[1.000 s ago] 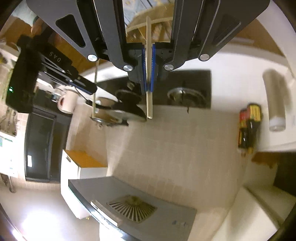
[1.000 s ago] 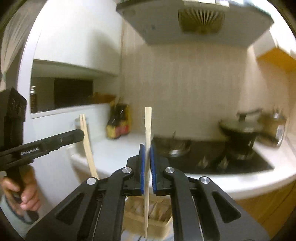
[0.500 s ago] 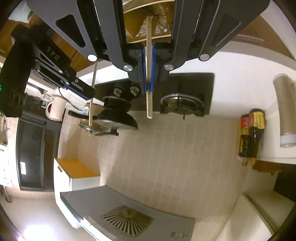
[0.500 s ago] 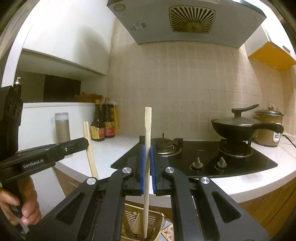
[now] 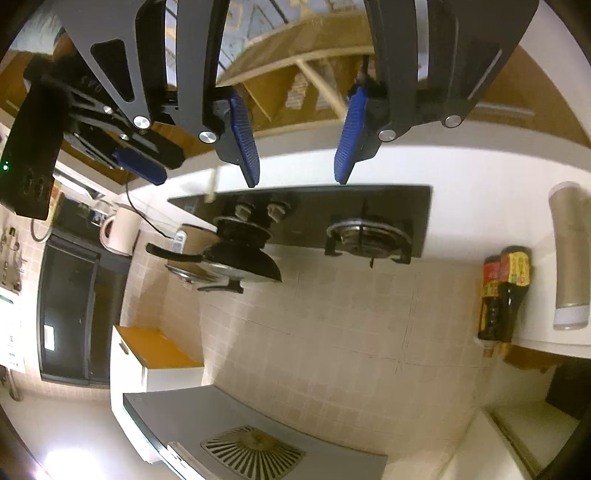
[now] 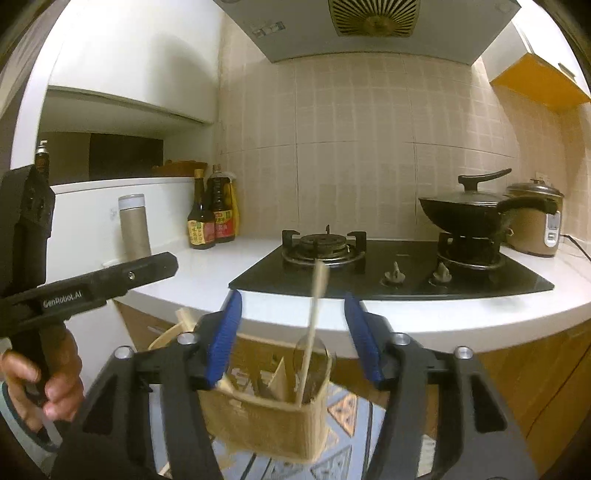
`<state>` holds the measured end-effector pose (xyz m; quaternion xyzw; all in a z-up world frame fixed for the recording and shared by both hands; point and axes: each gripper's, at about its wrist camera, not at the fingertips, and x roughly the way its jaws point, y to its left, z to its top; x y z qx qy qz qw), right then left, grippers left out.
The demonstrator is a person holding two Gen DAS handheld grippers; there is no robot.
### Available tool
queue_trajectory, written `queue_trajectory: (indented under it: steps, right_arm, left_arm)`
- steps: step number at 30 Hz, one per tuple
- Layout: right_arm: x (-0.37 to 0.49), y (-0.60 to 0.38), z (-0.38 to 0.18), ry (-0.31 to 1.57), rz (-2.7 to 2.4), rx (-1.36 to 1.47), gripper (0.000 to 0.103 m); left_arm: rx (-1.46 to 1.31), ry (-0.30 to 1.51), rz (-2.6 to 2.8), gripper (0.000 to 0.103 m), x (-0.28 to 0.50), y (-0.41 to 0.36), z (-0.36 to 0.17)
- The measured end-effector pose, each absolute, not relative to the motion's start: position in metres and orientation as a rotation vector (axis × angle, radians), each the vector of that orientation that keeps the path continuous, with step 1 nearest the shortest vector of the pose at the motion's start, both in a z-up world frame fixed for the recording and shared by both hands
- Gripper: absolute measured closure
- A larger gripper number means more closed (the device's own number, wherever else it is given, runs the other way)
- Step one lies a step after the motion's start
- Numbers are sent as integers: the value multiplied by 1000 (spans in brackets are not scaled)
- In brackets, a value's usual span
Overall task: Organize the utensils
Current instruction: 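Open both tools to drop the chopsticks into the beige basket, then grasp a wooden chopstick with the right tool while the left tool grasps another chopstick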
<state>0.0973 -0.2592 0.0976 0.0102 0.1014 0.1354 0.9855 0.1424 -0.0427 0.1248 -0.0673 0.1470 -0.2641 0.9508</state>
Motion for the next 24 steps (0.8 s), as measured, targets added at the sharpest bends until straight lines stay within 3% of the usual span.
queue_trajectory:
  steps: [13,24]
  right_arm:
    - [52,-257,98,510,301,47,49]
    - [56,-240,56,839,294,111,49]
  left_arm:
    - [-149,435,-550,61,90,-17,121]
    - [-117,659,-502,61,81,-9,79]
